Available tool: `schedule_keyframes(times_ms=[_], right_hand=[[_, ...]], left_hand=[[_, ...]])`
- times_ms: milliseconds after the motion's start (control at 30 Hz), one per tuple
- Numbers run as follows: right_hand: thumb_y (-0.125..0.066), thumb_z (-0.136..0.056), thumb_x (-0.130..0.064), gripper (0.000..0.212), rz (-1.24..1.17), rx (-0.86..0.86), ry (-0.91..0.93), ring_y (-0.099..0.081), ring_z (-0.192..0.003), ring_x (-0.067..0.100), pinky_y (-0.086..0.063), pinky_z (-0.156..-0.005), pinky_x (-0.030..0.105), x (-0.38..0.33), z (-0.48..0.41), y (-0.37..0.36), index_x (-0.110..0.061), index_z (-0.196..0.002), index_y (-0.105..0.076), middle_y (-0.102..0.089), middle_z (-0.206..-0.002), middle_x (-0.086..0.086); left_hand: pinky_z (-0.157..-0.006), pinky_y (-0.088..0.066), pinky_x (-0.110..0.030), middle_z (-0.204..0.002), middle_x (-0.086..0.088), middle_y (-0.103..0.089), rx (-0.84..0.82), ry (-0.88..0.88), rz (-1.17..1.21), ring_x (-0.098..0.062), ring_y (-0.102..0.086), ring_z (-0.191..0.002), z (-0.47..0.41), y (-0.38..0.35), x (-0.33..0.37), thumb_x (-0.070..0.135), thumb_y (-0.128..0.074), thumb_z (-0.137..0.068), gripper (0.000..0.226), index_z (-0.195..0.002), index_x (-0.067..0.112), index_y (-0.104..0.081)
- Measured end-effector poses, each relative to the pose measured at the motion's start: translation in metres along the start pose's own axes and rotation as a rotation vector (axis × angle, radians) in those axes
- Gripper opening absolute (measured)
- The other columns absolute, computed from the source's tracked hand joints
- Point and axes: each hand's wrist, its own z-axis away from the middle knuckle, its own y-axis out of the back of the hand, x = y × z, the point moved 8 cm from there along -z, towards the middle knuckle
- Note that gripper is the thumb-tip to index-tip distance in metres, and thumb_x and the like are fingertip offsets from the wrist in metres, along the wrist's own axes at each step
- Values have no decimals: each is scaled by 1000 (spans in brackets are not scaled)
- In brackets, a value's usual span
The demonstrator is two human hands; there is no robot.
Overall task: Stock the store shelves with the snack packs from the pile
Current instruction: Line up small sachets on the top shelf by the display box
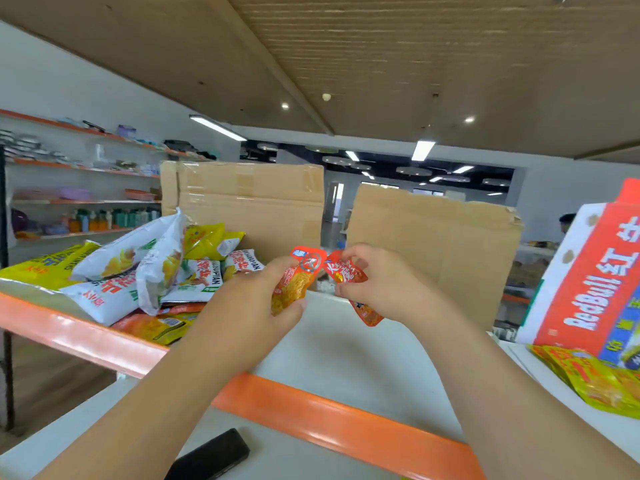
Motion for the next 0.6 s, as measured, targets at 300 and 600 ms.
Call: schedule_keyframes(times_ms=[300, 600], right_hand=[[-75, -84, -39, 36, 98, 163, -230, -62, -82, 7, -53, -69, 28, 105, 91, 123, -45, -114, -57, -58, -97, -20], [-79, -81, -43, 35, 164, 349, -449, -65, -72, 16, -49, -56, 29, 237, 189, 237, -40, -111, -60, -60, -111, -7]], left_hand=[[-82, -53, -35, -110, 10, -68, -64, -104, 175, -17, -65, -93, -40, -58, 110, 53, -69, -81, 61, -137, 49, -45], [-86, -53, -34, -119, 19, -63, -245, -297, 231, -10, -62, -101, -53, -138, 249, 59, -66, -79, 66, -140, 53, -40]])
